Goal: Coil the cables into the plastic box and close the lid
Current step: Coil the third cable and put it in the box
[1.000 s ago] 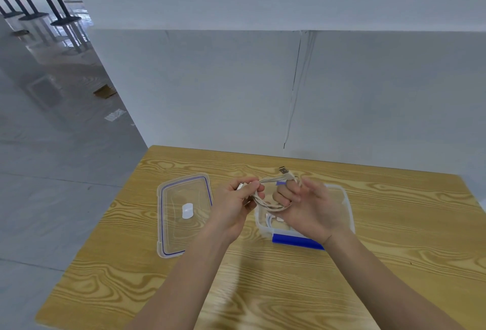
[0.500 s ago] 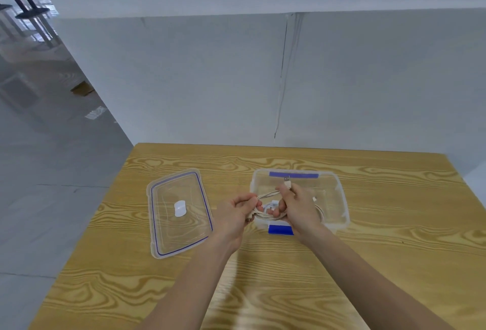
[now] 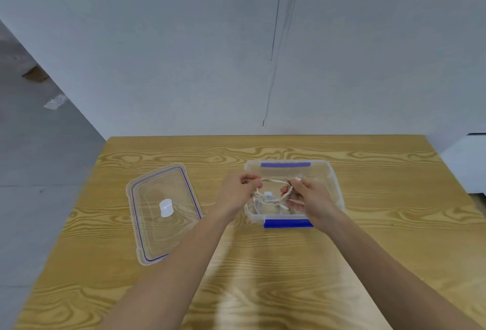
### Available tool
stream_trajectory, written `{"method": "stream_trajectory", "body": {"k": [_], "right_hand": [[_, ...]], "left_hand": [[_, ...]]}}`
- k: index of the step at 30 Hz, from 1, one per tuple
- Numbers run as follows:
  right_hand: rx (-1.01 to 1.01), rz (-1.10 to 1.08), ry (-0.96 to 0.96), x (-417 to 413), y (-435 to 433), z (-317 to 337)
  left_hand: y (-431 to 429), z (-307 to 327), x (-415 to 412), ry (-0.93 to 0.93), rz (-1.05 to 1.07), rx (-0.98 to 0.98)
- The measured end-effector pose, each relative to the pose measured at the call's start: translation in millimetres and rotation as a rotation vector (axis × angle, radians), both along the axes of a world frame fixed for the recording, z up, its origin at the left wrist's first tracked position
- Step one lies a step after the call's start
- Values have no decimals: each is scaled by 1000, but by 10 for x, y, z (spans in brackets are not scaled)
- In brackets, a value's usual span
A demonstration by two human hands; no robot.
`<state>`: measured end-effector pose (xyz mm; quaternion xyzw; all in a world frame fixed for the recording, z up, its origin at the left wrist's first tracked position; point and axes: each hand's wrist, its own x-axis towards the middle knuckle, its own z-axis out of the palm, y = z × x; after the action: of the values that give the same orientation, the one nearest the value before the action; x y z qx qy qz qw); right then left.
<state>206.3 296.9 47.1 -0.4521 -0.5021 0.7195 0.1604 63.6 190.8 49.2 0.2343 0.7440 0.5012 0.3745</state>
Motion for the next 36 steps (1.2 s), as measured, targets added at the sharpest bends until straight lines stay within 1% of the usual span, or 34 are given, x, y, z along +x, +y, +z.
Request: {"method": "stream_trajectory", "body": {"k": [3,7,10,14,19,24,28,33,36], "right_hand": [[12,-48,-42,-52,235,-131],[43,-76,-125,-154,531,-288],[119,-74,-227,-196,759,-469],[266,6,-420,-263,934,-733],[432,187,-597,-317,1016,-1021],[594,282,-704,-355,1011,-1109],[675,307,-783,-364,1011,-1188],[749,298,-782,-338,979,-1117],[892,334,-793,-298,924,-989]], "left_hand": [[280,-76,-80,117,-67,-48],[624,-231,-104,250,-84,-102],[816,-373,-78,344,-106,-175],[1006,-661,-19,356,-70,-263],[1100,-926,16,377,-95,-376],[1124,-1085,16,433,-117,-424],[1102,-1132,34,485,-139,-436],[1022,-1010,25,613,-231,-400],[916,-815,-20,685,-302,-345]]}}
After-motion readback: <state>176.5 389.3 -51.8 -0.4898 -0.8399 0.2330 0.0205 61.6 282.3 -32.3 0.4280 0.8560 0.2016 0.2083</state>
